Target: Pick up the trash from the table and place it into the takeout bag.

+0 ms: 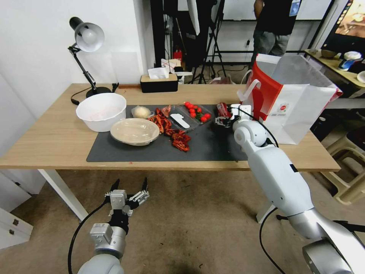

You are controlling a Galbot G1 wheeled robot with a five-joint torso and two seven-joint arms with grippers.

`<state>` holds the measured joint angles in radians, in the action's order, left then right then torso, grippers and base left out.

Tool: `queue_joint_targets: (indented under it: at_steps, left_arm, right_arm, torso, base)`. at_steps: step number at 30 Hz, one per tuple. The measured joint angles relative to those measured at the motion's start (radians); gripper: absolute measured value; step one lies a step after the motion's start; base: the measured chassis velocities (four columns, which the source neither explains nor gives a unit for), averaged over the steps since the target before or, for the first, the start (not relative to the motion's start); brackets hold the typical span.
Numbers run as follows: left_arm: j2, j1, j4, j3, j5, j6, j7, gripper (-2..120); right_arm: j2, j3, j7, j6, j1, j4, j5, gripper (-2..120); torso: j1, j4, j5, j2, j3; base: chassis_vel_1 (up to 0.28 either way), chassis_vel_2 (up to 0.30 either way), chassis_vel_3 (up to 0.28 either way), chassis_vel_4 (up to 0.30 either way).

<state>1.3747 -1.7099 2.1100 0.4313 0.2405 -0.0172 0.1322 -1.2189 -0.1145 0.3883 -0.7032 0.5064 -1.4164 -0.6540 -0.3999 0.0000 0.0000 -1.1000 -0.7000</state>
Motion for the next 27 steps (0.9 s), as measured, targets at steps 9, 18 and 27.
queue_joint_targets:
  at_steps: [9, 18, 27]
  left_arm:
    - [-0.002, 0.001, -0.002, 0.001, 0.0, -0.023, -0.013, 100]
    - [-0.001, 0.002, -0.002, 0.0, -0.002, -0.023, -0.015, 100]
    - [-0.001, 0.003, -0.002, 0.0, -0.002, -0.023, -0.016, 100]
  right_arm:
    - [0.003, 0.0, 0.023, -0.017, -0.001, -0.005, -0.053, 77]
    - [0.007, -0.005, 0.022, -0.026, 0.006, -0.011, -0.059, 45]
    - [0.012, -0.013, 0.022, -0.023, 0.021, -0.031, -0.059, 43]
  torso:
    - [0.0, 0.0001, 0.0, 0.0, 0.0]
    - [0.0, 0.0, 0.0, 0.0, 0.0]
    - [0.0, 0.0, 0.0001, 0.0, 0.0]
  base:
    - [0.0, 0.0, 0.0, 0.0]
    - [0.0, 0.0, 0.0, 0.0]
    - [0.0, 0.0, 0.0, 0.0]
